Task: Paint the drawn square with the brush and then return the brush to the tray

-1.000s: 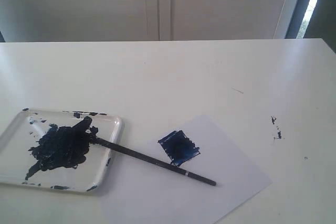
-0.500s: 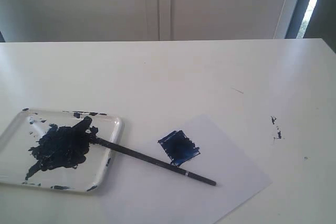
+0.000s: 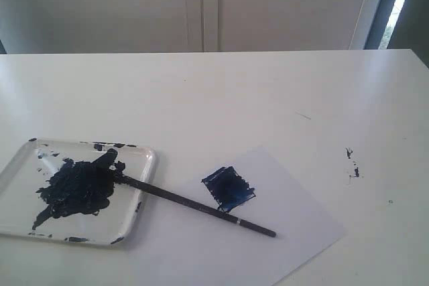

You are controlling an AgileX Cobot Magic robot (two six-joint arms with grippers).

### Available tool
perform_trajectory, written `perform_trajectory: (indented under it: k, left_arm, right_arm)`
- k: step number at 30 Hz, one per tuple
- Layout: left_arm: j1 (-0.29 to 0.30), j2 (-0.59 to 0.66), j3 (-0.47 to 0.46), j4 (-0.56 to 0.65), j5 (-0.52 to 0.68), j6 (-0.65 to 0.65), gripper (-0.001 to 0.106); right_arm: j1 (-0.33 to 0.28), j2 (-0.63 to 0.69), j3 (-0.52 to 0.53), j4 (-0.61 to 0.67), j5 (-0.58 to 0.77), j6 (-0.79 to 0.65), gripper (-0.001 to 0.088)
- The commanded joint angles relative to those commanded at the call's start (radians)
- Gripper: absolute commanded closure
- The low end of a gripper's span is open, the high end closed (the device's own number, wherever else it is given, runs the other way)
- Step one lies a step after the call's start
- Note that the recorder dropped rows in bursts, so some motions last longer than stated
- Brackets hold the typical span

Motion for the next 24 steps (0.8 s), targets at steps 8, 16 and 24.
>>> perform_trajectory:
  k: [8, 16, 24]
  left_arm:
    - [0.000, 0.000, 0.000, 0.000, 0.000, 0.000, 0.082]
    - [0.000, 0.000, 0.000, 0.000, 0.000, 0.000, 0.082]
    - [0.000, 0.000, 0.000, 0.000, 0.000, 0.000, 0.082]
  right_arm:
    - [0.000, 0.000, 0.037, 0.050, 0.027, 0.000, 0.0868]
    - [0.000, 0.000, 0.037, 0.077, 0.157, 0.000, 0.0868]
    - [0.000, 0.000, 0.037, 0.365, 0.326, 0.000, 0.0868]
